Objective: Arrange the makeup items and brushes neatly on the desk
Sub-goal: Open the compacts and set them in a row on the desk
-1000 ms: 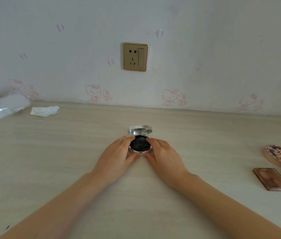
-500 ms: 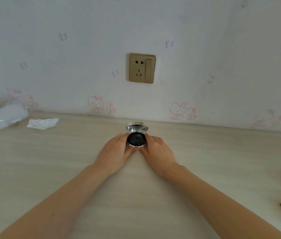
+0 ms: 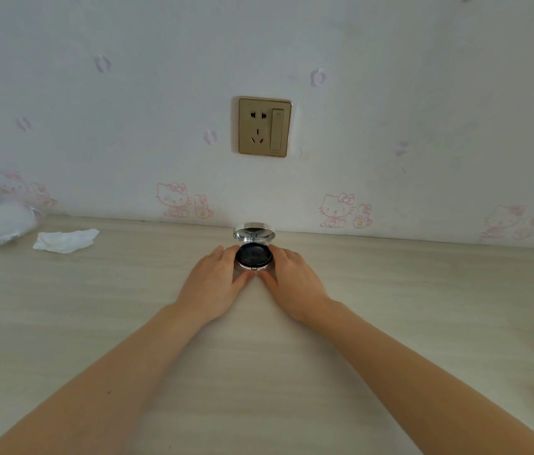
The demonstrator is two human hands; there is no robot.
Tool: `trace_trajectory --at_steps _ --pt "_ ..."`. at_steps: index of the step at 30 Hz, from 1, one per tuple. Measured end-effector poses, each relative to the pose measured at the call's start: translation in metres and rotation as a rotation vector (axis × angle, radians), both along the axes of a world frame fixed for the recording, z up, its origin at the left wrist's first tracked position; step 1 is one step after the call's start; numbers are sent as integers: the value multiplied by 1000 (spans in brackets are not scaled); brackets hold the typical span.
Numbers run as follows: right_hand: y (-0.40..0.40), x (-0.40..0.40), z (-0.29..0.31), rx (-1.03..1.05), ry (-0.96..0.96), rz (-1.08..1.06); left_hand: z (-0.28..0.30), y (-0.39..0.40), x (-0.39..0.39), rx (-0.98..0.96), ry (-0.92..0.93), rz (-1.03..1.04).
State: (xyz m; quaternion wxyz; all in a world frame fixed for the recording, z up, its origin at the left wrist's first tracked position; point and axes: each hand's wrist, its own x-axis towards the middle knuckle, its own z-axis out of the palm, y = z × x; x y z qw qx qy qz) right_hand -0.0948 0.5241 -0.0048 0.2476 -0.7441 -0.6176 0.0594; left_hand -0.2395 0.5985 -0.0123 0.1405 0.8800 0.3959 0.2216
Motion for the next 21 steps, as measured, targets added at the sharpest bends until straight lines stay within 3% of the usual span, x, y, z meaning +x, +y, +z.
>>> trace_trajectory --at_steps 8,14,21 --pt "-9 2 0 13 37 12 3 -10 -2 9 -17 30" --pt "-45 12 4 -77 -84 -6 6 -45 -17 71 80 57" --pt "-122 27 12 -82 -243 -49 21 -98 -8 65 19 -44"
